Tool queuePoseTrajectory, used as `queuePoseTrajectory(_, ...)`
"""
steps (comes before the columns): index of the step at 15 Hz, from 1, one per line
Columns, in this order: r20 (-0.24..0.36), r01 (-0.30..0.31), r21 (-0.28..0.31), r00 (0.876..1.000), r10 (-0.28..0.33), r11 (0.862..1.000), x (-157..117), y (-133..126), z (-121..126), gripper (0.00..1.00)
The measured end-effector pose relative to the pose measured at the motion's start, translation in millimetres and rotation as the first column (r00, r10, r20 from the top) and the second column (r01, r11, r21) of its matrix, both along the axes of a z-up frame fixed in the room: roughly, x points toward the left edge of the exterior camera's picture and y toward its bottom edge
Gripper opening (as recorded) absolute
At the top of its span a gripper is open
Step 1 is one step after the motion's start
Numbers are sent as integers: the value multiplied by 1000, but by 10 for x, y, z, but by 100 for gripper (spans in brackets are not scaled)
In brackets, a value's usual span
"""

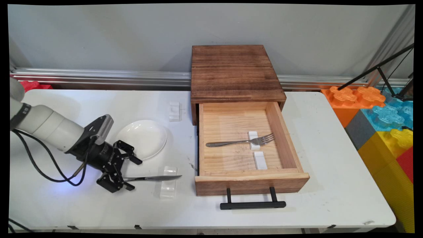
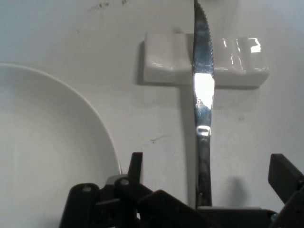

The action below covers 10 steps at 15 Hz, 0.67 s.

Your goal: Pick up the knife from the right of the white plate

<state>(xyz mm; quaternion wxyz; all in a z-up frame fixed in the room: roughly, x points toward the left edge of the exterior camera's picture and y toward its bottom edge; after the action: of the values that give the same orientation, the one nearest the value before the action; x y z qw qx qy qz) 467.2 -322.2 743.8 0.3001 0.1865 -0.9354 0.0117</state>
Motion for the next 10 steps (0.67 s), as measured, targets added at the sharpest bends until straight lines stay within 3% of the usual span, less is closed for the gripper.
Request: queuePoseTrajectory(10, -28, 29, -18, 999, -30, 999, -49, -48, -173, 100)
